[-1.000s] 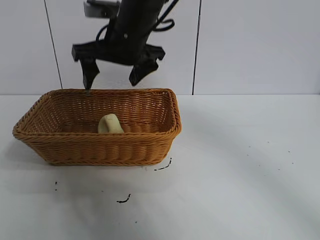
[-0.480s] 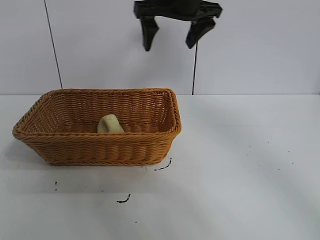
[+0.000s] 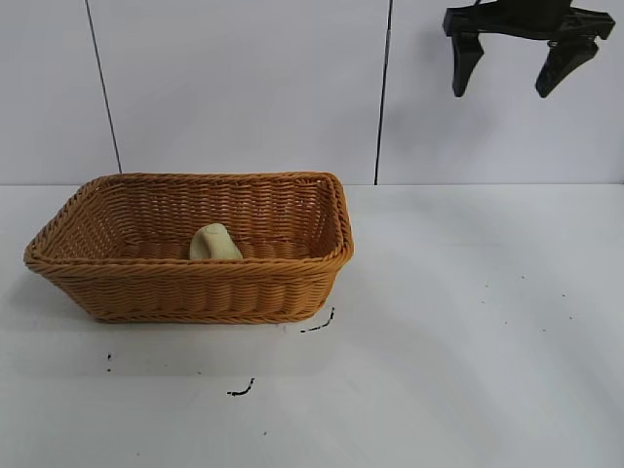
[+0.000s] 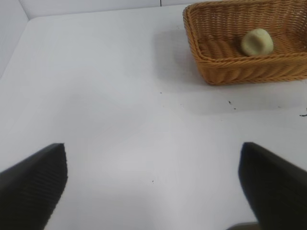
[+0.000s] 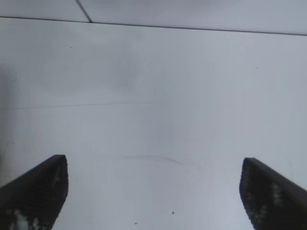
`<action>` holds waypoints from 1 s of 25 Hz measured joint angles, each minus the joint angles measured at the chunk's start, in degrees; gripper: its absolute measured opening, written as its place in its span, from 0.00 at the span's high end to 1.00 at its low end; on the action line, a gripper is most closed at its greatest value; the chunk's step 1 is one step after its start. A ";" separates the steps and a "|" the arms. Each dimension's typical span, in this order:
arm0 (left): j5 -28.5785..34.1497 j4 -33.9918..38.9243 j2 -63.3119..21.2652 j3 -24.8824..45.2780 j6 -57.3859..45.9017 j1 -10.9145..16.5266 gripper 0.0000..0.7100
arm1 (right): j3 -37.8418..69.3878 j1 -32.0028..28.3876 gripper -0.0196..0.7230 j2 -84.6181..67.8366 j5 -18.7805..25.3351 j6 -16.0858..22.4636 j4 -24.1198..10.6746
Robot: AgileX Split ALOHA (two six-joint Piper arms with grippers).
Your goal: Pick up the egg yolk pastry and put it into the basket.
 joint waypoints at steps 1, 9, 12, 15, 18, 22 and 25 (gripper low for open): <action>0.00 0.00 0.00 0.00 0.00 0.00 0.02 | 0.00 -0.39 0.04 0.00 0.31 0.00 0.00; 0.00 0.00 0.00 0.00 0.00 0.00 0.02 | 3.70 -0.65 0.04 -3.94 0.43 -0.65 2.64; 0.00 0.00 0.00 0.00 0.00 0.00 0.02 | 9.90 -0.65 0.04 -9.20 0.43 -0.85 3.16; 0.00 0.00 0.00 0.00 0.00 0.00 0.02 | 18.44 -0.65 0.04 -16.31 0.49 -1.02 3.28; 0.00 0.00 0.00 0.00 0.00 0.00 0.02 | 28.09 -0.65 0.04 -24.90 0.51 -1.04 3.28; 0.00 0.00 0.00 0.00 0.00 0.00 0.02 | 41.49 -0.65 0.04 -37.55 0.51 -1.04 3.33; 0.00 0.00 0.00 0.00 0.00 0.00 0.02 | 51.32 -0.65 0.04 -46.75 0.51 -1.04 3.39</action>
